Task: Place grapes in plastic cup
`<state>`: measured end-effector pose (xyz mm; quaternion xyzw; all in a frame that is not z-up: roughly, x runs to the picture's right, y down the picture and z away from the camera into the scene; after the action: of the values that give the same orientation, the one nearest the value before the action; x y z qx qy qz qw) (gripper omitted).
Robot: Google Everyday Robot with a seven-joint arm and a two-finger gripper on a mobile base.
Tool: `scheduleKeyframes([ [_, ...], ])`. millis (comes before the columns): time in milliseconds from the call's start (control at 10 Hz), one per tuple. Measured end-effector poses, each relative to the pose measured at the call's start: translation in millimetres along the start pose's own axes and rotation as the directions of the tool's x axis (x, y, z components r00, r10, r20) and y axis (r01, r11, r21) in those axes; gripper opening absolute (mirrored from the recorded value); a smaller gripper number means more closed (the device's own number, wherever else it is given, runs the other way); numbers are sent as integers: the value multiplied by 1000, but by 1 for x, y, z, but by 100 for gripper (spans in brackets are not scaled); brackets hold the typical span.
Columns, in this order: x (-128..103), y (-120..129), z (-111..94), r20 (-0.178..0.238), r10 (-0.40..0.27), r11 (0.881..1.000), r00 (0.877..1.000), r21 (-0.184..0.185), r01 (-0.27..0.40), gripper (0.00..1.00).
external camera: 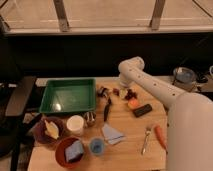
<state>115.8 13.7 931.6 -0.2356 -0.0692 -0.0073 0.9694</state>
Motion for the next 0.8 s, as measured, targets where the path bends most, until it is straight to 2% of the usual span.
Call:
scheduleKeyframes([
  [100, 15, -4, 0, 2, 17, 1000, 1000, 12, -18, 65],
  [300, 40, -4, 4, 29, 60, 998, 998, 11, -60, 65],
  [600, 46, 6, 25, 77, 100, 995, 992, -26, -98, 65],
  [700, 46, 12, 33, 95, 107, 994, 990, -46, -103, 63],
  [800, 44, 19, 40, 105, 99, 994, 990, -64, -93, 56],
])
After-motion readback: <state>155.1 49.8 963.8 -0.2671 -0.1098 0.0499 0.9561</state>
